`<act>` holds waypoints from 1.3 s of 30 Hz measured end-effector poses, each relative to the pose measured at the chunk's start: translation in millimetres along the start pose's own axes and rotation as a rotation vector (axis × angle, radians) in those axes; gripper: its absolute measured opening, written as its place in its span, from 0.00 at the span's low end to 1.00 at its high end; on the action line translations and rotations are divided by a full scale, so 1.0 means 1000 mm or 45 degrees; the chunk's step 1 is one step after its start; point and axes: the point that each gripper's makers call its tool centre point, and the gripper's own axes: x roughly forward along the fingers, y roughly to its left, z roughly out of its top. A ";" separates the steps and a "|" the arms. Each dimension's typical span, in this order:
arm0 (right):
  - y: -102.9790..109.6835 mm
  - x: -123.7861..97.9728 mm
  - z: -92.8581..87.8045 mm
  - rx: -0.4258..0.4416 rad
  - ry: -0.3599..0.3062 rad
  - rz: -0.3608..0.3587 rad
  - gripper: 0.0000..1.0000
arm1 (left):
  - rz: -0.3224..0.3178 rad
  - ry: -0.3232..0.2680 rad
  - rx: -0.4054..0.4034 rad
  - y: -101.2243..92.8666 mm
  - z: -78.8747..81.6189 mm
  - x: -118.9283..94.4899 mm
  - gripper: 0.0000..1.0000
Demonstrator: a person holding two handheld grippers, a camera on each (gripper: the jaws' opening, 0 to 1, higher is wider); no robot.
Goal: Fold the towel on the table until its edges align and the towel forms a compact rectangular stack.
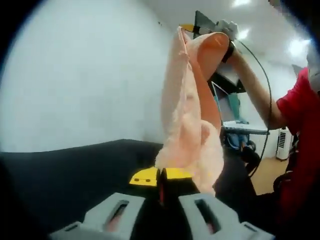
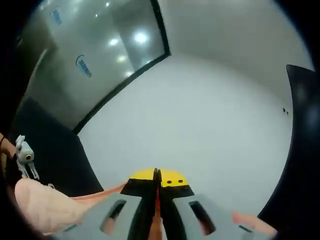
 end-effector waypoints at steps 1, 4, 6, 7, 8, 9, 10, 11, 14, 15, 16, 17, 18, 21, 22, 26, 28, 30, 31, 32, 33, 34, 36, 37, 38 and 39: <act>-0.003 -0.003 -0.001 -0.007 0.006 -0.008 0.00 | 0.041 0.041 -0.013 0.006 -0.002 -0.002 0.04; -0.014 -0.015 -0.009 -0.008 0.029 -0.035 0.00 | 0.171 0.028 0.106 0.027 0.024 -0.022 0.04; -0.022 -0.026 -0.017 0.017 0.050 -0.056 0.00 | 0.245 0.014 0.151 0.051 0.044 -0.037 0.04; -0.024 -0.032 -0.023 0.039 0.064 -0.060 0.00 | 0.267 0.014 0.179 0.057 0.057 -0.048 0.04; -0.023 -0.039 -0.031 0.064 0.080 -0.060 0.00 | 0.308 0.025 0.223 0.066 0.073 -0.064 0.04; -0.022 -0.043 -0.037 0.081 0.090 -0.053 0.00 | 0.330 0.048 0.253 0.075 0.081 -0.075 0.04; -0.022 -0.046 -0.045 0.105 0.106 -0.045 0.00 | 0.344 0.075 0.279 0.078 0.089 -0.086 0.04; -0.019 -0.048 -0.054 0.132 0.129 -0.034 0.00 | 0.355 0.088 0.325 0.080 0.099 -0.095 0.04; -0.007 -0.055 -0.072 0.156 0.169 -0.011 0.00 | 0.397 0.169 0.467 0.080 0.122 -0.120 0.04; -0.004 -0.057 -0.075 0.154 0.176 -0.003 0.00 | 0.417 0.192 0.528 0.083 0.130 -0.127 0.04; -0.001 -0.060 -0.079 0.154 0.192 0.002 0.00 | 0.432 0.206 0.594 0.083 0.139 -0.133 0.04; 0.003 -0.063 -0.083 0.152 0.203 0.007 0.00 | 0.447 0.225 0.647 0.077 0.145 -0.138 0.04; 0.008 -0.068 -0.084 0.155 0.207 0.013 0.00 | 0.465 0.241 0.687 0.077 0.152 -0.144 0.04; 0.014 -0.082 -0.084 0.179 0.196 0.014 0.00 | 0.465 0.245 0.763 0.071 0.176 -0.159 0.04; 0.016 -0.087 -0.083 0.182 0.193 0.014 0.00 | 0.459 0.240 0.782 0.069 0.183 -0.163 0.04; 0.025 -0.106 -0.071 0.211 0.161 0.034 0.00 | 0.441 0.278 0.865 0.062 0.206 -0.176 0.04; 0.026 -0.115 -0.059 0.193 0.134 0.036 0.00 | 0.436 0.295 0.902 0.057 0.215 -0.182 0.04; 0.026 -0.125 -0.045 0.175 0.107 0.028 0.00 | 0.428 0.300 0.924 0.050 0.232 -0.190 0.04; 0.025 -0.131 -0.037 0.167 0.090 0.022 0.00 | 0.424 0.305 0.946 0.043 0.240 -0.194 0.04; 0.023 -0.135 -0.030 0.168 0.062 0.016 0.00 | 0.429 0.306 0.973 0.038 0.250 -0.199 0.04; 0.022 -0.139 -0.024 0.178 0.043 0.015 0.00 | 0.447 0.292 1.001 0.034 0.264 -0.208 0.04; 0.021 -0.141 -0.019 0.186 0.034 0.016 0.00 | 0.455 0.278 1.013 0.028 0.275 -0.213 0.04; 0.018 -0.144 -0.015 0.191 0.022 0.008 0.00 | 0.480 0.237 1.030 0.012 0.294 -0.219 0.04; 0.017 -0.145 -0.014 0.189 0.014 0.003 0.00 | 0.480 0.236 1.050 0.006 0.300 -0.221 0.04; 0.014 -0.145 -0.014 0.190 0.008 -0.001 0.00 | 0.477 0.240 1.067 0.001 0.305 -0.223 0.04; 0.013 -0.145 -0.014 0.197 0.005 -0.004 0.00 | 0.473 0.246 1.077 -0.002 0.308 -0.224 0.04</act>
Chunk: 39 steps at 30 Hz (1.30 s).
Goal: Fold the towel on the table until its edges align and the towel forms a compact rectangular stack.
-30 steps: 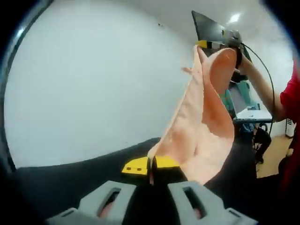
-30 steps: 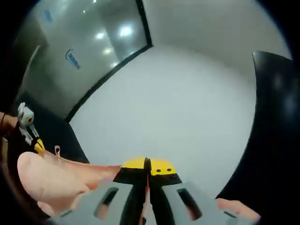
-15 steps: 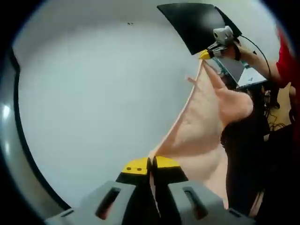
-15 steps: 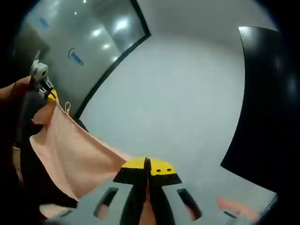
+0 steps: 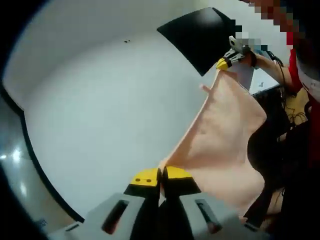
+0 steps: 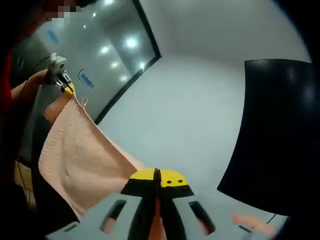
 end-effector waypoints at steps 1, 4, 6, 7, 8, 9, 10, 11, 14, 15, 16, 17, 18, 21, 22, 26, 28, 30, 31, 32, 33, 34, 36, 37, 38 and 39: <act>-0.002 0.000 0.000 0.008 -0.001 -0.004 0.00 | 0.002 0.004 0.014 0.001 0.004 -0.001 0.04; -0.025 -0.007 0.003 -0.047 0.016 -0.144 0.00 | 0.075 0.076 0.081 0.013 0.000 -0.004 0.04; -0.025 -0.010 0.011 0.018 -0.037 -0.147 0.00 | 0.056 0.054 -0.004 0.009 -0.001 0.001 0.04; -0.014 -0.005 0.012 0.111 -0.072 -0.110 0.00 | 0.021 0.064 -0.082 -0.002 -0.005 0.011 0.04; 0.004 0.005 0.004 0.187 -0.065 -0.046 0.00 | -0.045 0.121 -0.122 -0.019 -0.020 0.025 0.02; 0.028 0.016 -0.020 0.308 0.000 0.007 0.00 | -0.083 0.214 -0.177 -0.040 -0.043 0.048 0.00; 0.073 0.028 -0.047 0.369 0.037 0.150 0.00 | -0.146 0.298 -0.176 -0.066 -0.068 0.079 0.00; 0.122 0.036 -0.079 0.352 0.105 0.338 0.00 | -0.195 0.386 -0.143 -0.089 -0.095 0.113 0.00; 0.178 0.025 -0.149 0.467 0.302 0.416 0.00 | -0.217 0.493 -0.070 -0.100 -0.138 0.172 0.00; 0.184 0.015 -0.155 0.529 0.324 0.497 0.00 | -0.252 0.473 -0.045 -0.102 -0.138 0.177 0.00; 0.182 0.007 -0.166 0.550 0.380 0.520 0.00 | -0.241 0.472 -0.042 -0.101 -0.137 0.177 0.00; 0.168 -0.002 -0.178 0.544 0.442 0.474 0.00 | -0.207 0.440 0.002 -0.093 -0.132 0.179 0.00; 0.163 -0.010 -0.188 0.528 0.474 0.453 0.00 | -0.190 0.414 0.021 -0.085 -0.127 0.180 0.00; 0.175 -0.044 -0.223 0.516 0.669 0.533 0.04 | -0.144 0.353 -0.019 -0.073 -0.112 0.173 0.00; 0.183 -0.054 -0.236 0.523 0.749 0.564 0.09 | -0.134 0.347 -0.017 -0.073 -0.109 0.168 0.00; 0.199 -0.079 -0.266 0.445 0.930 0.614 0.14 | -0.123 0.316 -0.037 -0.077 -0.107 0.159 0.00; 0.204 -0.086 -0.271 0.438 0.970 0.645 0.14 | -0.121 0.313 -0.055 -0.077 -0.108 0.156 0.00; 0.210 -0.089 -0.273 0.479 0.978 0.676 0.14 | -0.108 0.318 -0.053 -0.074 -0.110 0.155 0.00; 0.213 -0.090 -0.274 0.491 0.983 0.691 0.14 | -0.104 0.324 -0.051 -0.072 -0.111 0.154 0.00; 0.215 -0.091 -0.275 0.494 0.991 0.699 0.14 | -0.104 0.330 -0.051 -0.072 -0.112 0.153 0.00; 0.218 -0.095 -0.276 0.489 1.006 0.706 0.14 | -0.103 0.335 -0.052 -0.072 -0.113 0.152 0.00; 0.220 -0.097 -0.278 0.477 1.022 0.712 0.14 | -0.104 0.337 -0.053 -0.072 -0.114 0.152 0.00; 0.224 -0.101 -0.283 0.466 1.044 0.725 0.14 | -0.109 0.344 -0.046 -0.074 -0.115 0.151 0.00; 0.227 -0.104 -0.285 0.471 1.059 0.732 0.14 | -0.111 0.347 -0.040 -0.075 -0.116 0.150 0.00; 0.229 -0.106 -0.286 0.472 1.069 0.737 0.14 | -0.113 0.346 -0.035 -0.075 -0.118 0.150 0.00; 0.231 -0.108 -0.286 0.470 1.076 0.744 0.14 | -0.117 0.343 -0.031 -0.075 -0.118 0.150 0.00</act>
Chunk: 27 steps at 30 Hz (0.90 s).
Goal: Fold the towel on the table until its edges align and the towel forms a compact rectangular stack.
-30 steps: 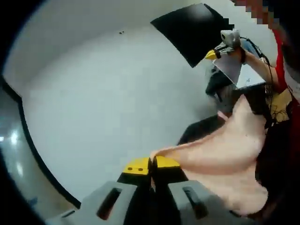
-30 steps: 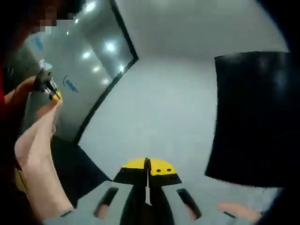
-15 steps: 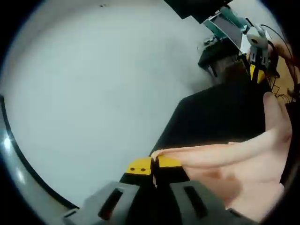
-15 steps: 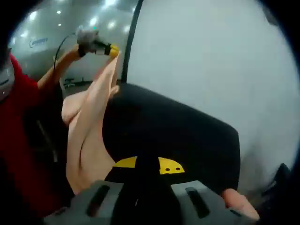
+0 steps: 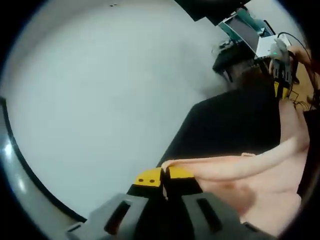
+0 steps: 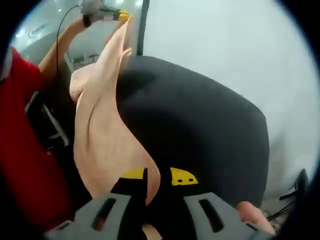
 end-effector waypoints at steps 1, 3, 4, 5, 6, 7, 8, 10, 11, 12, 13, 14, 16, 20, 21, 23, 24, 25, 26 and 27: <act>0.001 0.000 -0.001 -0.003 0.008 0.004 0.13 | -0.006 0.000 -0.003 -0.001 0.000 0.001 0.00; 0.002 0.003 -0.004 0.002 0.032 -0.001 0.13 | -0.011 -0.001 -0.015 -0.001 -0.002 0.001 0.00; 0.001 0.003 -0.005 -0.005 0.045 -0.011 0.13 | -0.012 -0.006 -0.021 -0.001 -0.003 0.000 0.00; 0.001 0.005 -0.006 -0.021 0.059 -0.021 0.13 | -0.013 -0.008 -0.026 -0.001 -0.003 0.000 0.00; 0.001 0.006 -0.007 -0.028 0.065 -0.027 0.13 | -0.013 -0.008 -0.028 -0.001 -0.004 0.000 0.00; 0.000 0.007 -0.007 -0.036 0.068 -0.032 0.13 | -0.014 -0.009 -0.029 -0.002 -0.003 0.000 0.00; -0.001 0.009 -0.008 -0.037 0.069 -0.032 0.13 | -0.017 -0.003 -0.028 -0.003 -0.003 -0.001 0.00; 0.000 0.013 -0.013 -0.024 0.091 -0.024 0.13 | -0.021 0.014 -0.023 -0.003 -0.006 -0.001 0.00; 0.001 0.014 -0.015 -0.025 0.096 -0.022 0.10 | -0.020 0.018 -0.019 -0.003 -0.007 -0.002 0.00; 0.003 0.015 -0.014 -0.034 0.084 -0.008 0.04 | -0.019 0.020 -0.014 -0.003 -0.007 -0.004 0.00; 0.003 0.015 -0.011 -0.041 0.057 0.001 0.03 | -0.017 0.022 -0.008 -0.003 -0.008 -0.006 0.00; -0.001 0.012 -0.004 -0.064 0.010 -0.018 0.02 | -0.012 0.025 -0.003 -0.002 -0.009 -0.007 0.00; -0.010 0.000 0.013 -0.075 -0.078 -0.067 0.01 | 0.002 0.033 0.009 0.001 -0.011 -0.012 0.00; -0.035 -0.026 0.037 -0.103 -0.165 -0.212 0.01 | 0.009 0.052 0.003 0.007 -0.015 -0.020 0.00; -0.040 -0.031 0.039 -0.120 -0.161 -0.244 0.01 | 0.011 0.052 0.000 0.008 -0.016 -0.022 0.00; -0.046 -0.039 0.043 -0.161 -0.166 -0.283 0.01 | 0.024 0.050 -0.001 0.011 -0.017 -0.025 0.00; -0.049 -0.042 0.046 -0.162 -0.179 -0.300 0.01 | 0.033 0.051 -0.001 0.013 -0.017 -0.026 0.00; -0.055 -0.047 0.051 -0.162 -0.198 -0.329 0.01 | 0.040 0.050 -0.002 0.016 -0.019 -0.027 0.00; -0.059 -0.051 0.053 -0.165 -0.204 -0.347 0.01 | 0.044 0.051 -0.003 0.017 -0.020 -0.028 0.00; -0.063 -0.055 0.056 -0.167 -0.211 -0.369 0.01 | 0.048 0.051 -0.005 0.018 -0.020 -0.029 0.00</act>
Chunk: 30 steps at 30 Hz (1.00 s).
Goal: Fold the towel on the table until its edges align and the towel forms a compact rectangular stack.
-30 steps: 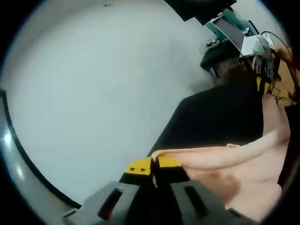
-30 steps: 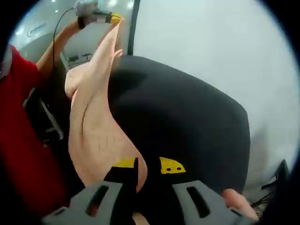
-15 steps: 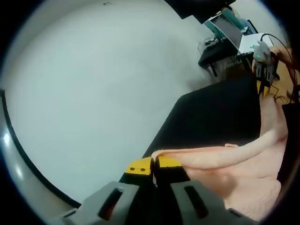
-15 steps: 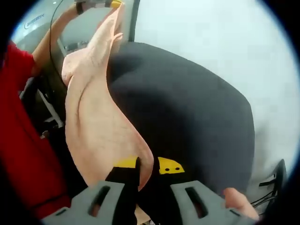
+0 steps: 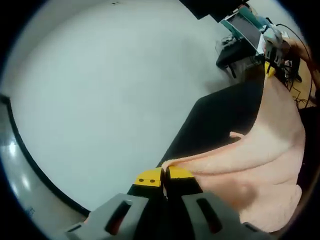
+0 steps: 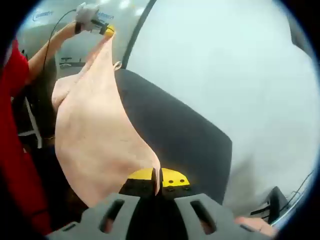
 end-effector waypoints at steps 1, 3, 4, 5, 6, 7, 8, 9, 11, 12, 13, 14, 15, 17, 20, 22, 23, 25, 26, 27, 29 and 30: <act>-0.006 -0.002 0.003 -0.003 -0.014 -0.030 0.01 | 0.005 -0.001 -0.003 0.001 0.000 -0.001 0.00; -0.013 -0.007 0.010 0.001 -0.037 -0.062 0.01 | 0.012 -0.002 -0.005 0.003 0.000 -0.004 0.00; -0.017 -0.009 0.013 0.007 -0.046 -0.073 0.01 | 0.015 -0.002 -0.004 0.005 0.000 -0.004 0.00; -0.020 -0.010 0.015 0.008 -0.055 -0.086 0.01 | 0.019 -0.003 -0.001 0.006 0.000 -0.005 0.00; -0.024 -0.012 0.018 0.000 -0.061 -0.100 0.01 | 0.023 -0.003 0.002 0.007 -0.001 -0.006 0.00; -0.026 -0.013 0.020 -0.008 -0.062 -0.110 0.01 | 0.028 -0.004 0.004 0.008 -0.001 -0.006 0.00; -0.031 -0.014 0.023 -0.018 -0.062 -0.129 0.01 | 0.033 -0.003 0.005 0.010 -0.001 -0.006 0.00; -0.035 -0.015 0.026 -0.029 -0.066 -0.151 0.01 | 0.036 -0.003 0.007 0.012 -0.001 -0.006 0.00; -0.043 -0.017 0.033 -0.049 -0.070 -0.175 0.01 | 0.040 -0.005 0.011 0.014 -0.001 -0.006 0.00; -0.047 -0.018 0.037 -0.057 -0.075 -0.185 0.01 | 0.041 -0.005 0.012 0.015 -0.001 -0.006 0.00; -0.050 -0.018 0.041 -0.070 -0.086 -0.191 0.01 | 0.040 -0.004 0.016 0.015 -0.001 -0.005 0.00; -0.052 -0.018 0.045 -0.080 -0.092 -0.194 0.01 | 0.035 -0.002 0.020 0.016 -0.001 -0.005 0.00; -0.055 -0.018 0.050 -0.089 -0.098 -0.198 0.01 | 0.031 -0.003 0.022 0.016 0.000 -0.005 0.00; -0.059 -0.017 0.055 -0.106 -0.092 -0.209 0.01 | 0.031 -0.007 0.017 0.020 0.001 -0.005 0.00; -0.067 -0.018 0.064 -0.133 -0.094 -0.247 0.01 | 0.033 -0.004 0.019 0.022 0.001 -0.005 0.00; -0.073 -0.018 0.069 -0.143 -0.100 -0.262 0.01 | 0.038 -0.003 0.031 0.025 0.000 -0.005 0.00; -0.075 -0.018 0.072 -0.149 -0.105 -0.268 0.01 | 0.043 -0.001 0.037 0.027 0.000 -0.005 0.00; -0.079 -0.018 0.079 -0.162 -0.117 -0.285 0.01 | 0.057 0.005 0.051 0.032 -0.002 -0.005 0.00; -0.082 -0.018 0.083 -0.178 -0.121 -0.297 0.01 | 0.065 0.006 0.053 0.034 -0.002 -0.005 0.00; -0.085 -0.018 0.087 -0.194 -0.120 -0.312 0.01 | 0.073 0.006 0.053 0.037 -0.002 -0.005 0.00; -0.091 -0.018 0.094 -0.221 -0.122 -0.333 0.01 | 0.083 0.005 0.054 0.040 -0.003 -0.004 0.00; -0.093 -0.018 0.096 -0.224 -0.123 -0.338 0.01 | 0.088 0.006 0.054 0.042 -0.003 -0.003 0.00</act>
